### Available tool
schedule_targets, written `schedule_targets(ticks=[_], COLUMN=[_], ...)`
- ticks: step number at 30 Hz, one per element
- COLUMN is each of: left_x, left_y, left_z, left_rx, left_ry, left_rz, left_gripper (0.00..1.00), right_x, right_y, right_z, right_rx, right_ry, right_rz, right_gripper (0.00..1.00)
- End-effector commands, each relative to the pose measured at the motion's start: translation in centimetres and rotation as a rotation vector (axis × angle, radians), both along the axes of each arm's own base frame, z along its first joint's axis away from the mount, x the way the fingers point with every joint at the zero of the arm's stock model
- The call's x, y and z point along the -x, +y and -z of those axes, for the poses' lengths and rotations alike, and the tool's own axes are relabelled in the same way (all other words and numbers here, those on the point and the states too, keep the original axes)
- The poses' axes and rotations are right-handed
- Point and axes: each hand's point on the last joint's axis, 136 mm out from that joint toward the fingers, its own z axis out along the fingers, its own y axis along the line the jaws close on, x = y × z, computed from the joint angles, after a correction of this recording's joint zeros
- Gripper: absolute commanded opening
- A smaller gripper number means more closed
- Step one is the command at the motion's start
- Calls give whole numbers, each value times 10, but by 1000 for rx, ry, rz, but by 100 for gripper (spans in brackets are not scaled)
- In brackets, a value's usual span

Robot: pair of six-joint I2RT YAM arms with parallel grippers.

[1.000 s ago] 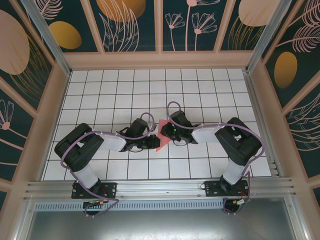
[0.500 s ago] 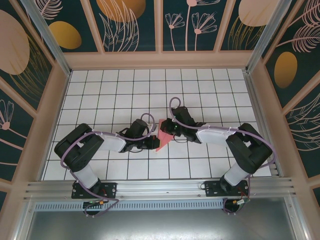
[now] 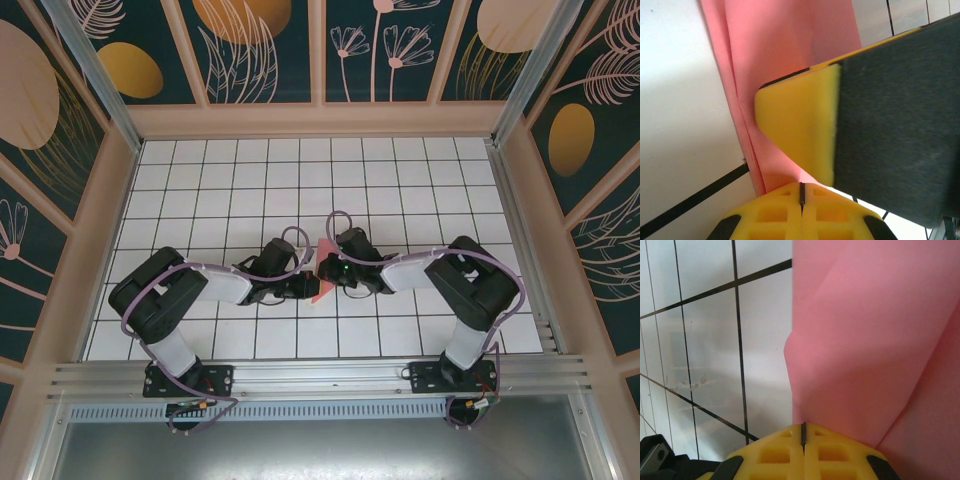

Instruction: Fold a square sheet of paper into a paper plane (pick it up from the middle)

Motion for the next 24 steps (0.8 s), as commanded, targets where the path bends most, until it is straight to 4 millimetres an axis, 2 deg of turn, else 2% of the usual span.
schedule_targets(ticks=[1,11,24], left_x=[38,50,54], left_y=[56,70,75], left_z=[66,76,80], left_rx=[-279,-318,-332], left_ry=[156,169,173], left_rz=[-27,-26,-21], left_gripper=[0,0,0], right_x=[-7,-33,-68], right_y=[-13,-31,-48], right_z=[16,23,20], right_rx=[52,82,68], right_ry=[16,8,-17], right_rz=[56,103,152], right_gripper=[6,10,12])
